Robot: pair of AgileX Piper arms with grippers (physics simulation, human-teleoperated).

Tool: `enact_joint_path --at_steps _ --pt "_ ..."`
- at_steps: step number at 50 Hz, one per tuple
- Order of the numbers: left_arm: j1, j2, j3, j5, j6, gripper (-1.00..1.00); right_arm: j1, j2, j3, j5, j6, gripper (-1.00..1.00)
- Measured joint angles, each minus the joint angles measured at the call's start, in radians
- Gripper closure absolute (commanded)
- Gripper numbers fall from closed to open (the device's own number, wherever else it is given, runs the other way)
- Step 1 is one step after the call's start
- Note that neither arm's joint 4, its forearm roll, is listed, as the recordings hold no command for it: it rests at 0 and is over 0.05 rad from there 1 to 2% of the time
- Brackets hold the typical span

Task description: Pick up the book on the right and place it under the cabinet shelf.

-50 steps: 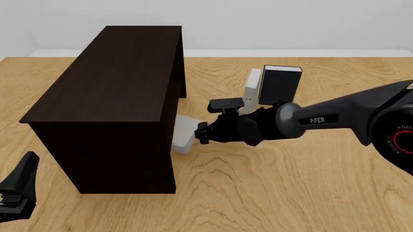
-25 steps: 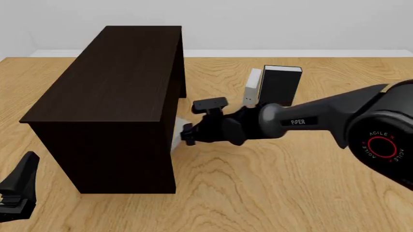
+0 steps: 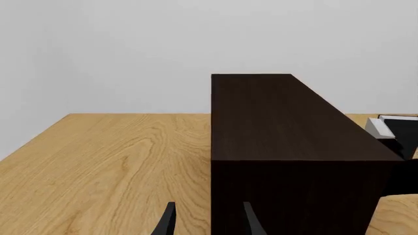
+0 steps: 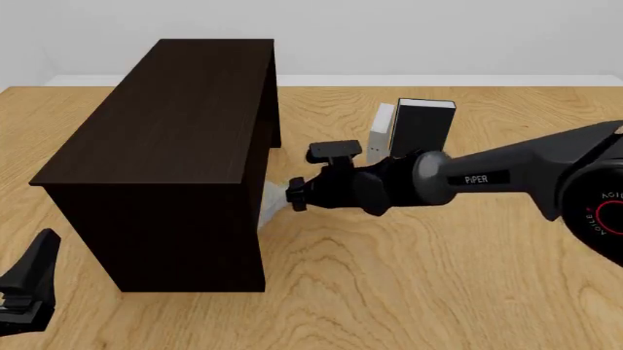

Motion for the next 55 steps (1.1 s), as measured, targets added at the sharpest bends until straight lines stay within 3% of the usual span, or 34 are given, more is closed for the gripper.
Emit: enact_joint_path --at_steps 30,55 --pt "-0.001 -0.002 0.000 0.003 0.000 -1.00 -0.022 -0.441 0.312 -0.103 -0.028 -1.00" --pt "-0.001 -0.002 -0.001 0.003 0.000 -1.00 -0.132 -0.803 0.483 -0.060 -0.141 -1.00"
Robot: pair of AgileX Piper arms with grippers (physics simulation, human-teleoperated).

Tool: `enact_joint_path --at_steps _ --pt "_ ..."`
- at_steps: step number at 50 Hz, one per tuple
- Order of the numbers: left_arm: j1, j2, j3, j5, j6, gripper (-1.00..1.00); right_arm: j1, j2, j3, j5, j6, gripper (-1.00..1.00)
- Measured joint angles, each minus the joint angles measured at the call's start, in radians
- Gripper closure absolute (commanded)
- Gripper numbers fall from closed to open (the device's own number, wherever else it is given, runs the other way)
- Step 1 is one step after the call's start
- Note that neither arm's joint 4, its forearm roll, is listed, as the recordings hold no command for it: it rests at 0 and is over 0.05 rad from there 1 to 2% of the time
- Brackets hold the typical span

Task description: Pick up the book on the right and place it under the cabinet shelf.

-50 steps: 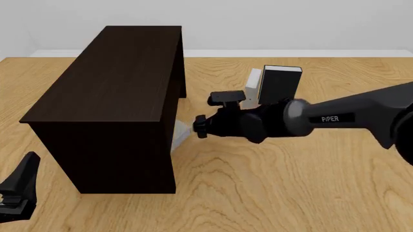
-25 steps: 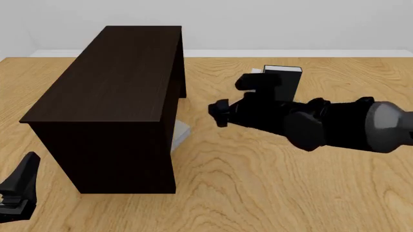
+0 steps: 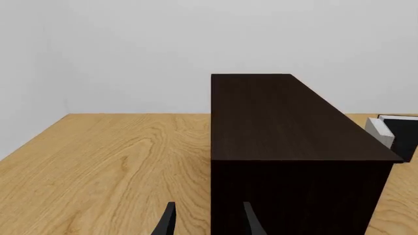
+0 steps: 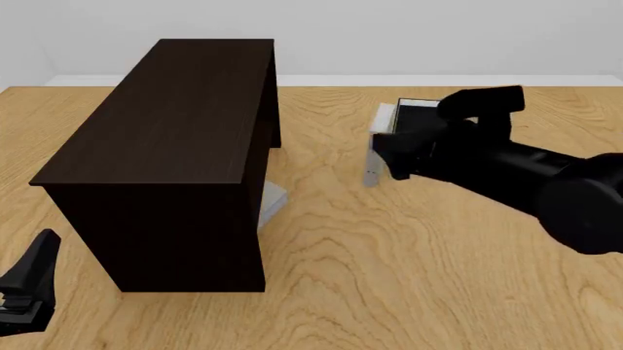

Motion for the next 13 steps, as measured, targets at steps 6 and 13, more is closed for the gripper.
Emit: enact_joint_path --at_steps 6,13 --pt "0.000 0.000 0.000 0.000 0.000 -1.00 -0.042 -0.093 0.036 0.031 -0.033 -1.00" --pt "0.000 0.000 0.000 0.000 0.000 -1.00 -0.095 -0.196 0.076 0.068 -0.058 -1.00"
